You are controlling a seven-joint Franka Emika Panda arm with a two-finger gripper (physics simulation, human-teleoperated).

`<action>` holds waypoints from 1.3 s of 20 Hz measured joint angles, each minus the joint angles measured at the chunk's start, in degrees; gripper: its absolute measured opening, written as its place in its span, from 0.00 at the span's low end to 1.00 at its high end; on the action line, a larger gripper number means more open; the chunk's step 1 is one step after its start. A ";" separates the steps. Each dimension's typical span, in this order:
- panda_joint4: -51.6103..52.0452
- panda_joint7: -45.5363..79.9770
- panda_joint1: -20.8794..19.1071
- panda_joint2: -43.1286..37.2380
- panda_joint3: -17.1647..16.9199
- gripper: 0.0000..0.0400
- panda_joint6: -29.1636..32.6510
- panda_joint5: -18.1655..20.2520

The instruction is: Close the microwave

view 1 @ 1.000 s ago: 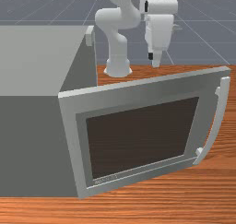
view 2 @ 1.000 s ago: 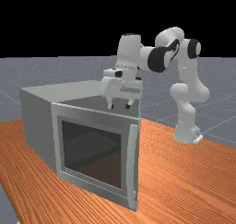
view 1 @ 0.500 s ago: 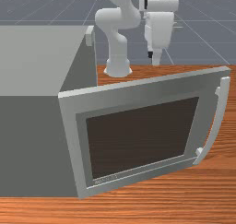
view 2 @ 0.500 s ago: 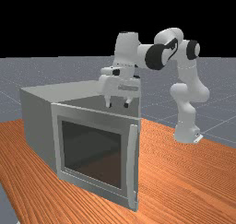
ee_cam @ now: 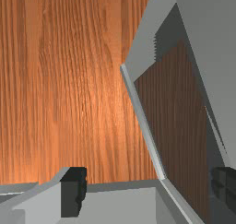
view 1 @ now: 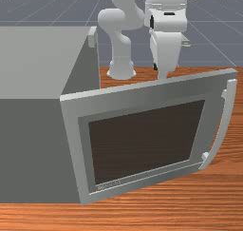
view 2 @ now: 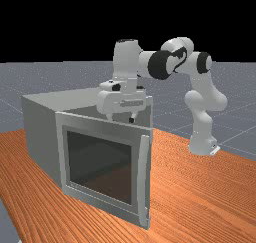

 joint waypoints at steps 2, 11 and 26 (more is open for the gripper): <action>-3.22 0.07 -0.04 -0.54 -0.03 1.00 3.13 -0.07; -6.56 0.44 0.07 -4.46 -0.21 1.00 7.47 -0.69; -10.55 6.49 3.98 -7.36 0.14 1.00 16.79 -3.44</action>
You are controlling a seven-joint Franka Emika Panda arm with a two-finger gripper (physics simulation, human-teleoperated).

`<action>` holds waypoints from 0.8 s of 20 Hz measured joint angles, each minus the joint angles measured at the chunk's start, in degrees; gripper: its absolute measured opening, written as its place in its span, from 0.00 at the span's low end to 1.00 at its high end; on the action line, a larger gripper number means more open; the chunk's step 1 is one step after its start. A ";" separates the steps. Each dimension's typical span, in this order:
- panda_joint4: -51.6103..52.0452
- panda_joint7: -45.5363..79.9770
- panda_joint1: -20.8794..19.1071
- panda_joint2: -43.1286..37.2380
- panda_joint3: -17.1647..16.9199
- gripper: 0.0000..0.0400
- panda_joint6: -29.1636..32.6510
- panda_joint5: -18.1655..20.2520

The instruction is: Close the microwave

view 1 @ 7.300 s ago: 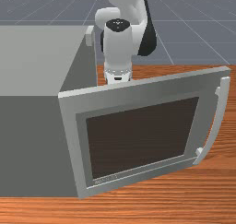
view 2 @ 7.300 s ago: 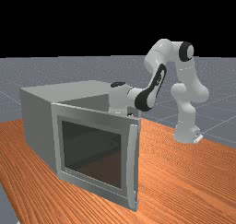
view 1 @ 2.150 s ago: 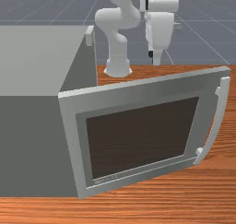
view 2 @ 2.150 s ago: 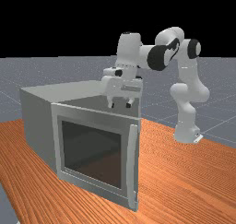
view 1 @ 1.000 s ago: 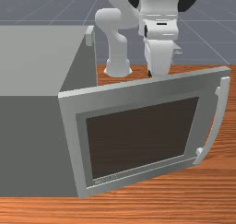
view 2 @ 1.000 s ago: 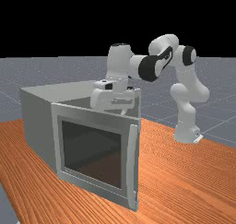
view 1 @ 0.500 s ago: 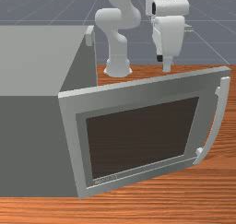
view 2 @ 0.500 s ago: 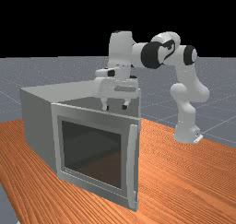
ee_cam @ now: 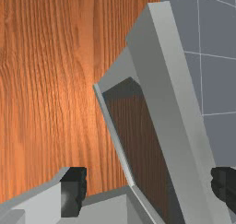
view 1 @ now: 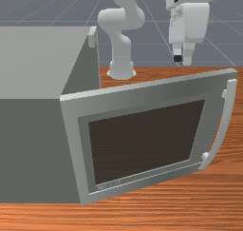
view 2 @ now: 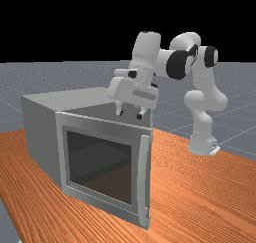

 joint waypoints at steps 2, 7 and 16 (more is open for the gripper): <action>-1.31 -0.48 -0.24 -0.79 -0.02 1.00 1.41 0.10; 18.18 -2.41 -0.55 10.12 0.22 1.00 -11.40 1.64; 28.04 -3.11 -0.77 19.50 0.32 1.00 -15.38 2.15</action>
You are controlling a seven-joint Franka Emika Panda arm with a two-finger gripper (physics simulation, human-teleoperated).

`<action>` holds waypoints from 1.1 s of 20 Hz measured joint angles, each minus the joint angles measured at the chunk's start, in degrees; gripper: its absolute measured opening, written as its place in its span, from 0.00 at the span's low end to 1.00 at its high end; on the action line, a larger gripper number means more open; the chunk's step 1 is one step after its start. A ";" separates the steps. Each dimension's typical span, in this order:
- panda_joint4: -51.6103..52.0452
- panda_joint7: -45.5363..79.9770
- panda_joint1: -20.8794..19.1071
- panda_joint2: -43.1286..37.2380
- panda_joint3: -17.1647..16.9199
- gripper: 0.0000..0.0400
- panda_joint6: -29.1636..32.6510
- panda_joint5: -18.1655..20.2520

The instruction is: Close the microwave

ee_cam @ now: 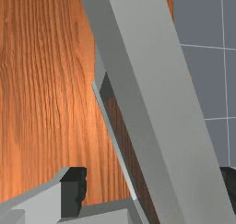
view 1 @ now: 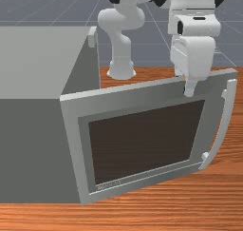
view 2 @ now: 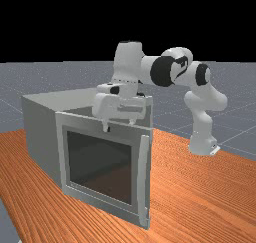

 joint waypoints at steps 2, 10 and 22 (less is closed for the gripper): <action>-7.36 0.32 -0.09 -2.85 -0.14 1.00 6.20 -0.34; -24.13 0.72 -1.12 -14.14 0.60 1.00 6.96 1.01; -51.60 -27.68 -4.39 -32.31 -0.73 1.00 18.54 11.58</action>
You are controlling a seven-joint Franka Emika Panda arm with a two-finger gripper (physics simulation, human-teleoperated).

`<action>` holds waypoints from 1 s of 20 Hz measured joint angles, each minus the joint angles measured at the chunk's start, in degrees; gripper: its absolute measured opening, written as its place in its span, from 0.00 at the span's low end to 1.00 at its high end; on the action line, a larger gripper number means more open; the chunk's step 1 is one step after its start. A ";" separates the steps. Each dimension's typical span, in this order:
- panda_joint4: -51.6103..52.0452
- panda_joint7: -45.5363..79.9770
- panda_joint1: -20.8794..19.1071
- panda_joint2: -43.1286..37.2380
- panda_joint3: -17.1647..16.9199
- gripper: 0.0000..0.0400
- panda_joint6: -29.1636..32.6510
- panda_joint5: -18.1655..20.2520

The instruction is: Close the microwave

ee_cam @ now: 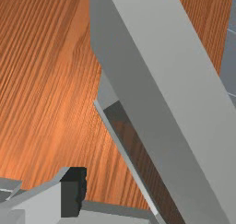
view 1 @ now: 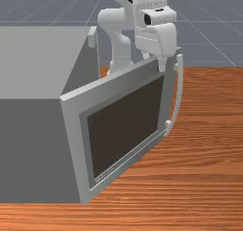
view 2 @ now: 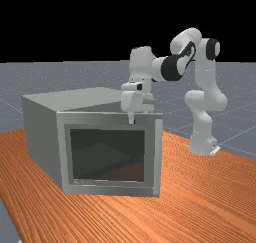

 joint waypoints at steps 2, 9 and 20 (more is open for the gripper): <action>-7.09 -3.90 0.02 -4.90 -0.10 1.00 2.23 5.70; -23.26 -0.63 1.87 -17.22 -0.26 1.00 10.83 3.23; -20.39 8.47 5.55 -11.14 6.00 1.00 29.94 6.34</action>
